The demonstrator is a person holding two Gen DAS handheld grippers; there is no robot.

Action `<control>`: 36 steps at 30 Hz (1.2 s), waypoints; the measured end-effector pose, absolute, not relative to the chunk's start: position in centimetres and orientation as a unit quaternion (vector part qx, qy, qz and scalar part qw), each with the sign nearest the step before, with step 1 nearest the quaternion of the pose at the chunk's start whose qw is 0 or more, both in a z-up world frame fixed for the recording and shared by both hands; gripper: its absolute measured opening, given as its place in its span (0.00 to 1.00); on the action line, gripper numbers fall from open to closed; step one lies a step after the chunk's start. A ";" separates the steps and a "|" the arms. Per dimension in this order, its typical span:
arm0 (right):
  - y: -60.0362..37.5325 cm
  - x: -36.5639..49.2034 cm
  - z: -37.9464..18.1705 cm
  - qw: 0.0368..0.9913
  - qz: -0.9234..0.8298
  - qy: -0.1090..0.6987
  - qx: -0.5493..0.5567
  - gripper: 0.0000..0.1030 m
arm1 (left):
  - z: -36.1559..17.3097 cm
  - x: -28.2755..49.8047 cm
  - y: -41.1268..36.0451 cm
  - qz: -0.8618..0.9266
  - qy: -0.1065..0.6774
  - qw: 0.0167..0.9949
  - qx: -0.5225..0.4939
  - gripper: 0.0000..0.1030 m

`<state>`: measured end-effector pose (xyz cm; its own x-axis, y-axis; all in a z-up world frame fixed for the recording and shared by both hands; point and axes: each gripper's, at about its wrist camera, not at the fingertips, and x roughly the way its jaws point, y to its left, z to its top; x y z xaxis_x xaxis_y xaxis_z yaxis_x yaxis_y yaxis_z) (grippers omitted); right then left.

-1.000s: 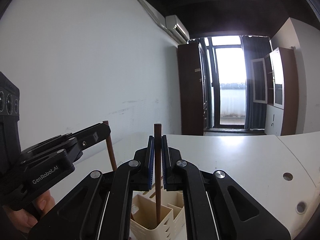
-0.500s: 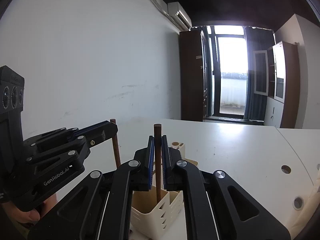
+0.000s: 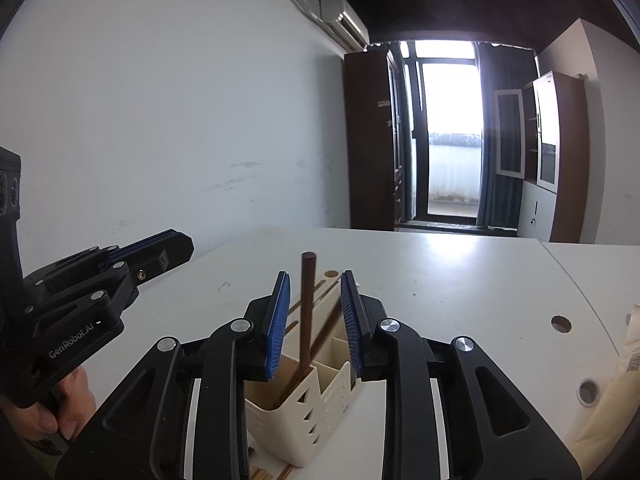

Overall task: Organize utensils
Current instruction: 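Lower the chopsticks into the holder and open both grippers, then grasp a brown chopstick with left gripper while right grasps a pale one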

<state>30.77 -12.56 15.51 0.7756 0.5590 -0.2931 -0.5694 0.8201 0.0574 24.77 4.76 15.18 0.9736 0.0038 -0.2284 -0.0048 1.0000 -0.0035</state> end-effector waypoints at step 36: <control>-12.6 26.1 6.8 0.922 0.288 0.253 -0.049 0.57 | 6.3 20.9 8.5 0.035 0.246 0.968 -0.034 0.31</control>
